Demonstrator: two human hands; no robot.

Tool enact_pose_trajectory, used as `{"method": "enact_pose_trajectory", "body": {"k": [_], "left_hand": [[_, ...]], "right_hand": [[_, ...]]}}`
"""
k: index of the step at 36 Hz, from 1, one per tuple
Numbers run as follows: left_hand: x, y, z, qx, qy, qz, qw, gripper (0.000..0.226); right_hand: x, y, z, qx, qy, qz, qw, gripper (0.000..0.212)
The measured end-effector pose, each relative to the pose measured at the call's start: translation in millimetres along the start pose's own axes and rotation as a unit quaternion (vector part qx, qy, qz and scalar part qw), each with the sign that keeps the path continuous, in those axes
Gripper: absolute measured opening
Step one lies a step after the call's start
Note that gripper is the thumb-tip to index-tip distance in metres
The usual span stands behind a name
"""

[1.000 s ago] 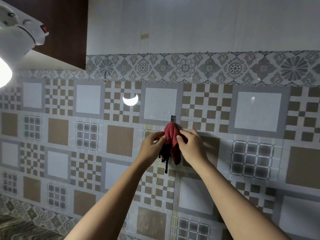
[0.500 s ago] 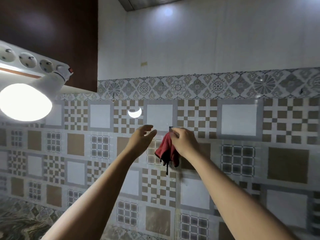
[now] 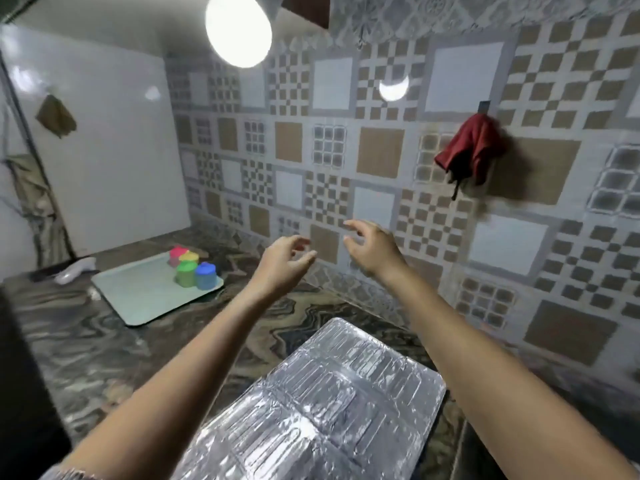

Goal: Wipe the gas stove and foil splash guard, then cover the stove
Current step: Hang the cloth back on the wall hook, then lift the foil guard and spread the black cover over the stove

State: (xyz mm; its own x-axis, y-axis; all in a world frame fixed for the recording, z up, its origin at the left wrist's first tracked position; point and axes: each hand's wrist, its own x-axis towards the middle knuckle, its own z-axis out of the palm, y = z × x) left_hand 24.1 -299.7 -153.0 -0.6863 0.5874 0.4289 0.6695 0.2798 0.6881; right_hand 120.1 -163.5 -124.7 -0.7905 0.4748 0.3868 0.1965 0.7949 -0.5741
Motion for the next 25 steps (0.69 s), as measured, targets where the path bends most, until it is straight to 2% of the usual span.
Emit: {"method": "enact_pose_trajectory", "body": {"k": [3, 8, 15, 18, 21, 25], "left_hand": [[-41.0, -47.5, 2.9, 0.014, -0.004, -0.060, 0.998, 0.033], [-125.4, -131.9, -4.0, 0.056, 0.032, -0.201, 0.977, 0.033], [-247.8, -213.3, -23.5, 0.045, 0.136, -0.361, 0.921, 0.032], [-291.0, -234.1, -28.3, 0.024, 0.188, -0.412, 0.891, 0.038], [-320.9, -241.3, -28.0, -0.036, 0.177, -0.435, 0.882, 0.052], [-339.2, -251.0, -26.4, -0.107, 0.099, -0.430, 0.891, 0.065]], "right_hand": [[-19.2, 2.9, 47.2, -0.006, -0.054, -0.013, 0.998, 0.042], [-58.1, 3.6, 144.0, -0.021, -0.210, -0.030, 0.977, 0.047], [-114.7, -9.7, 247.3, -0.024, -0.407, -0.076, 0.910, 0.054], [-131.4, -17.2, 278.7, -0.049, -0.455, -0.097, 0.884, 0.061], [-140.4, -24.0, 300.0, -0.042, -0.480, -0.131, 0.866, 0.069], [-143.0, -29.4, 318.7, -0.066, -0.505, -0.193, 0.838, 0.083]]}}
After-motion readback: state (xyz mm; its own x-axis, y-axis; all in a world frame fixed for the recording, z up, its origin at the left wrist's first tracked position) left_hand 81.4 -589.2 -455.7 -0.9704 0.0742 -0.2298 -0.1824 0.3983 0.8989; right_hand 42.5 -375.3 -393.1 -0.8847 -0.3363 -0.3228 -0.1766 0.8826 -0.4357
